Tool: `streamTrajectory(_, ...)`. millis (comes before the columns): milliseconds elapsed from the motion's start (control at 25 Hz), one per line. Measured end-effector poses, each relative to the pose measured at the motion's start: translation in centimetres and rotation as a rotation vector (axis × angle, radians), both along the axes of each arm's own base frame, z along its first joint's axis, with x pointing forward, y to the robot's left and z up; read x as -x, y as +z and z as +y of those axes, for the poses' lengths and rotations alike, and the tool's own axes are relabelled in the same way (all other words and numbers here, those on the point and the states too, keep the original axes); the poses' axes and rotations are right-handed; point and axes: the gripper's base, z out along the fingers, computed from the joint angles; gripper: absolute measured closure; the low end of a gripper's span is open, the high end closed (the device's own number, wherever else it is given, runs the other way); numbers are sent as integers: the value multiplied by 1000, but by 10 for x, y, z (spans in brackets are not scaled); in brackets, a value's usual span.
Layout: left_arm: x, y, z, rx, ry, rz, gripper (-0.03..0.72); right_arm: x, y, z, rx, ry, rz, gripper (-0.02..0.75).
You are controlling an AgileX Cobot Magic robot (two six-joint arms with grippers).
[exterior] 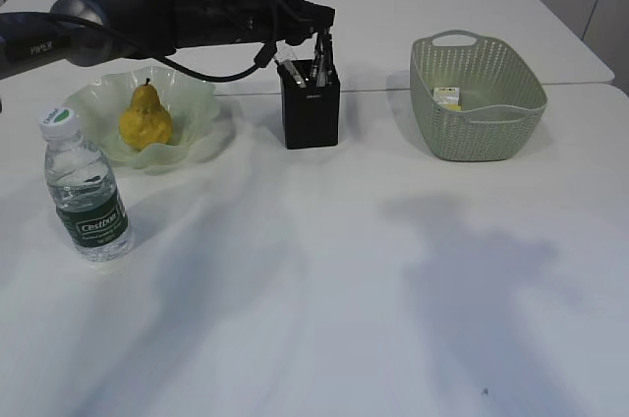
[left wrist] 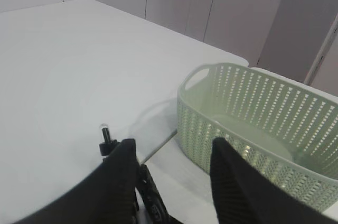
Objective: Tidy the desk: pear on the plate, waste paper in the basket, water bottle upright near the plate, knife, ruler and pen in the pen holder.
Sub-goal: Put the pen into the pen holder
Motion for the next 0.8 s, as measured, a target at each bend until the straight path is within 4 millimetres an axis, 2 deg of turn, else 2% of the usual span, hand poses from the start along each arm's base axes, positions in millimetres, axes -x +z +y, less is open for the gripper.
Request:
streamTrajectory(200,-1,6,6,-36,-4,-26,361,0,0,0,0,0,-2,370)
streamTrajectory(560,9,54,25,-178,-67,-150,361,0,0,0,0,0,-2,370)
streamTrajectory(800,20,82,40,-273,-103,-135,361,0,0,0,-1,1,-5,370)
